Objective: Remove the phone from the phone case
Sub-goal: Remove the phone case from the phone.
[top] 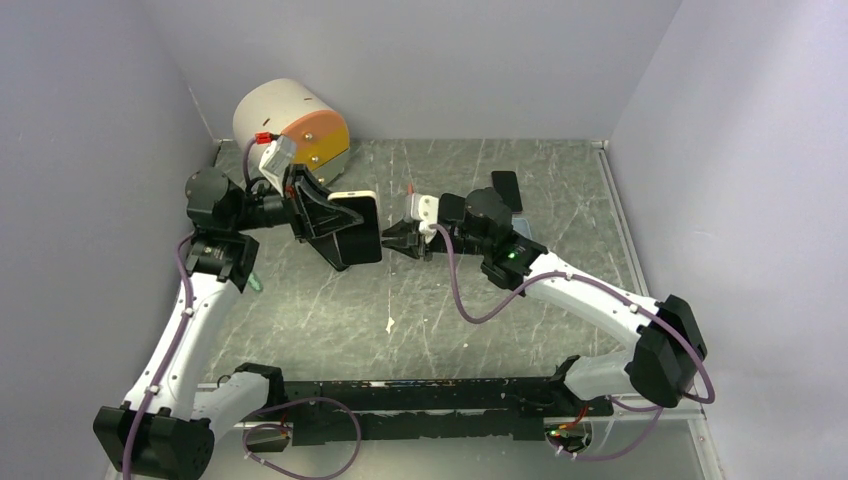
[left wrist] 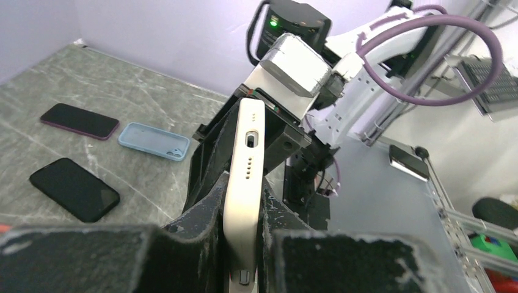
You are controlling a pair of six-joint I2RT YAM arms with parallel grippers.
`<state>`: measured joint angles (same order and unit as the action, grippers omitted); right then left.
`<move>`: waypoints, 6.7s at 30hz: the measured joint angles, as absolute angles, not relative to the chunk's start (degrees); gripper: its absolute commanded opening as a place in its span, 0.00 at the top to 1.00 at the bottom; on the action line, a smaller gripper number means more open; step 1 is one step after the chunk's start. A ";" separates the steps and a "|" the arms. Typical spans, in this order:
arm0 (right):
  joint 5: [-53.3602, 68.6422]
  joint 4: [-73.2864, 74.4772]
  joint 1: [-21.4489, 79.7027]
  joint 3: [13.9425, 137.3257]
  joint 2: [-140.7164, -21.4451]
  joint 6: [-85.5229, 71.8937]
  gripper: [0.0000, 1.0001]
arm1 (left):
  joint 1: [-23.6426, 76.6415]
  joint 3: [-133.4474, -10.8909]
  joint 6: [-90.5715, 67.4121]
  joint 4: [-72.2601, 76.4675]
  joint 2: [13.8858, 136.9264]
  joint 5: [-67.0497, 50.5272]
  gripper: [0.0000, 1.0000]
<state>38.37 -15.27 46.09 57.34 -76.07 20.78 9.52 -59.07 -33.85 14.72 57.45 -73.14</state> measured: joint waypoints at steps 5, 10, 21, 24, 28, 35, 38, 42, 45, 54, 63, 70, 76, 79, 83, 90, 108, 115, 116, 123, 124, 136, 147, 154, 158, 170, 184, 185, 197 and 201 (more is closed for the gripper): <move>35.07 -16.45 45.45 56.29 -76.05 14.83 0.66 | 9.67 -56.80 -33.23 12.27 55.83 -64.51 0.98; 33.12 -17.08 44.05 54.72 -74.94 9.39 0.49 | 10.52 -54.46 -33.28 5.74 52.66 -49.58 0.98; 27.07 -15.94 39.68 53.82 -69.49 -15.22 0.37 | 11.25 -44.58 -39.92 2.92 46.41 -23.51 0.98; 26.94 -16.49 39.68 53.80 -69.45 -23.66 0.38 | 11.25 -43.13 -42.63 4.21 46.33 -20.53 0.97; 27.24 -17.78 39.68 53.82 -70.41 -32.36 0.40 | 11.25 -41.89 -46.83 7.33 46.41 -19.07 0.97; 28.71 -18.87 39.68 54.04 -75.64 -44.56 0.46 | 11.25 -41.36 -53.63 13.58 47.55 -19.16 0.97; 29.34 -19.42 39.70 54.52 -77.30 -47.86 0.49 | 11.25 -41.08 -55.96 15.94 48.10 -19.27 0.98; 30.06 -20.38 39.86 55.70 -78.24 -50.96 0.51 | 11.25 -40.32 -58.54 18.61 49.17 -19.84 0.97; 30.06 -21.69 39.88 56.38 -78.24 -52.38 0.52 | 11.25 -39.83 -59.90 20.10 50.17 -20.21 0.97; 29.85 -24.56 39.90 56.64 -79.42 -55.35 0.51 | 11.20 -39.64 -61.39 22.72 50.89 -21.56 0.98; 25.61 -24.36 39.97 56.62 -78.96 -55.61 0.51 | 11.11 -39.42 -61.41 23.05 50.98 -21.12 0.98; 23.86 -23.99 39.94 56.62 -78.65 -55.55 0.50 | 11.11 -39.42 -61.73 23.24 50.98 -21.10 0.98; 22.37 -22.72 39.94 56.62 -78.65 -55.24 0.50 | 11.22 -39.42 -62.72 24.10 50.98 -21.63 0.97; 22.52 -22.72 39.94 56.62 -78.65 -55.24 0.52 | 11.22 -39.42 -63.09 24.62 50.98 -21.82 0.98; 23.59 -22.81 39.94 56.62 -78.65 -55.24 0.55 | 11.22 -39.42 -63.77 25.56 51.00 -22.44 0.97; 25.50 -22.83 39.83 56.62 -78.65 -54.87 0.56 | 11.22 -39.42 -63.99 25.89 51.00 -22.68 0.97; 24.51 -22.22 39.86 56.62 -77.56 -52.25 0.52 | 11.22 -39.42 -62.22 24.01 50.52 -22.52 0.98; 25.02 -21.91 39.86 56.62 -77.56 -52.07 0.55 | 11.22 -39.42 -62.22 24.10 50.09 -22.46 0.97; 25.28 -21.93 39.86 56.62 -77.56 -52.10 0.55 | 11.22 -39.42 -62.24 24.12 50.09 -22.44 0.98; 26.70 -21.89 39.97 56.86 -77.62 -52.25 0.58 | 11.22 -39.42 -62.61 24.23 50.09 -22.61 0.97; 26.92 -21.91 39.94 57.01 -77.67 -52.25 0.59 | 11.22 -39.42 -62.74 24.43 50.09 -22.59 0.97; 28.49 -24.67 39.72 57.30 -79.02 -53.52 0.59 | 11.05 -39.42 -64.79 27.92 51.29 -22.92 0.97; 32.08 -31.97 39.53 59.42 -83.02 -55.99 0.64 | 11.42 -38.83 -68.75 34.81 53.58 -23.53 0.97; 34.87 -34.02 39.46 60.82 -84.55 -56.97 0.83 | 13.06 -38.85 -69.14 38.24 55.00 -23.49 0.97; 37.76 -35.97 38.79 61.78 -84.99 -59.29 1.00 | 13.10 -38.85 -70.06 40.16 54.96 -23.40 0.97; 40.91 -36.18 38.22 62.00 -83.72 -61.49 1.00 | 15.14 -40.62 -63.48 32.05 49.56 -20.75 0.76; 35.44 -29.26 37.89 60.20 -78.70 -61.30 1.00 | 16.21 -41.69 -52.27 19.05 46.09 -21.17 0.48; 33.78 -29.15 37.54 60.20 -78.50 -61.17 1.00 | 16.19 -41.67 -51.68 18.04 45.80 -21.17 0.47; 25.76 -28.16 35.64 59.70 -77.23 -60.47 1.00 | 16.03 -45.52 -47.66 7.46 45.23 -20.73 0.08; 25.36 -28.14 35.66 59.70 -76.93 -60.53 1.00 | 16.05 -48.18 -47.64 7.01 49.17 -23.86 0.06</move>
<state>25.36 -28.14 35.66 59.70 -76.93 -60.53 16.05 -48.18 -47.64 7.01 49.17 -23.86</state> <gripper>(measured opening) 0.079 0.930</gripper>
